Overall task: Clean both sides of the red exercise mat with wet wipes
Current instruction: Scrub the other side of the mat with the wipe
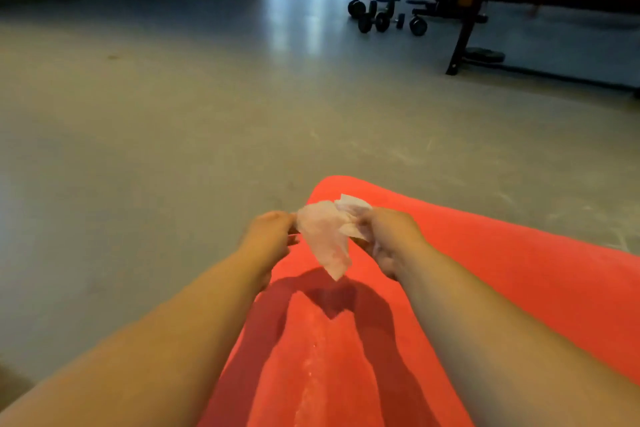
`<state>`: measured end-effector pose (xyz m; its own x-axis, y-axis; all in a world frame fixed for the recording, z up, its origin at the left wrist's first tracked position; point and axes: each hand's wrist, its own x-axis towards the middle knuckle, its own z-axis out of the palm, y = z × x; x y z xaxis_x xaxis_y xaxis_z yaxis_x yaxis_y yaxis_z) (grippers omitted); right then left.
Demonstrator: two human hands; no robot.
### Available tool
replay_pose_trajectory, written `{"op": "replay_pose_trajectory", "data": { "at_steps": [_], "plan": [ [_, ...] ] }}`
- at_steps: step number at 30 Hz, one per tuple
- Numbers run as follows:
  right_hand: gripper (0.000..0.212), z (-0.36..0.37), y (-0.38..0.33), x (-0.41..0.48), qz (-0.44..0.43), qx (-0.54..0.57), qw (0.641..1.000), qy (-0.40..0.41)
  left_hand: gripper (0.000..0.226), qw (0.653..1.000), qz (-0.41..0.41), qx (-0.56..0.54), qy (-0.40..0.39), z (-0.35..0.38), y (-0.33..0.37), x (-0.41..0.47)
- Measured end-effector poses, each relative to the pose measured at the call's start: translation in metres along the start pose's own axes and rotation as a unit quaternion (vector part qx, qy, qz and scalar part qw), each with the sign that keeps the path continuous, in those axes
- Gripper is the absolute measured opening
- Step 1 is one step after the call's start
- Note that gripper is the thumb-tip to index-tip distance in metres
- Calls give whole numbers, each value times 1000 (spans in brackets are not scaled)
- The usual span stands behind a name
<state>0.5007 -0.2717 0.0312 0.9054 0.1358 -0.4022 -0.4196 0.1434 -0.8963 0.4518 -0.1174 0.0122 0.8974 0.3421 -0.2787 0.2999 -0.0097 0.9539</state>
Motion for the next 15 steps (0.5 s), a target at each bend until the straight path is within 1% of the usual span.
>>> {"op": "replay_pose_trajectory", "data": {
  "at_steps": [1,2,3,4,5,6,7,8,9,10,11,12,14,15],
  "plan": [
    [12,2,6,16,-6,-30,999,20,21,1000,-7,27,12,-1,-15,16],
    [5,4,12,31,-15,-58,998,33,16,998,-19,52,26,-3,-31,33],
    [16,4,20,47,-27,-88,995,41,9,995,-31,85,35,-4,-46,50],
    [25,4,28,62,-44,-122,991,36,10,990,-37,129,37,-4,-60,66],
    [30,3,38,75,-74,-185,980,28,19,982,-34,184,29,-5,-72,80],
    [31,1,51,88,-108,-282,953,8,25,968,-18,248,20,-5,-82,91],
    [29,-3,64,98,-143,-404,904,-7,30,948,22,318,15,-6,-93,101],
    [28,-8,78,109,-183,-519,834,-20,37,916,73,394,5,-6,-103,109],
    [34,-14,90,118,-209,-601,771,-39,46,879,120,461,-9,-6,-111,113],
    [39,-20,102,125,-211,-645,732,-52,56,848,142,510,-25,-6,-119,117],
    [42,-25,111,133,-207,-671,710,-54,65,830,157,535,-27,-5,-126,119],
    [40,-30,116,140,-230,-678,697,-39,71,827,172,535,-14,-6,-133,121],
    [27,-32,115,158,-307,-679,667,1,71,832,213,512,20,-8,-140,123],
    [23,-33,107,167,-320,-684,656,17,66,835,234,498,31,-8,-141,124]
  ]
}}
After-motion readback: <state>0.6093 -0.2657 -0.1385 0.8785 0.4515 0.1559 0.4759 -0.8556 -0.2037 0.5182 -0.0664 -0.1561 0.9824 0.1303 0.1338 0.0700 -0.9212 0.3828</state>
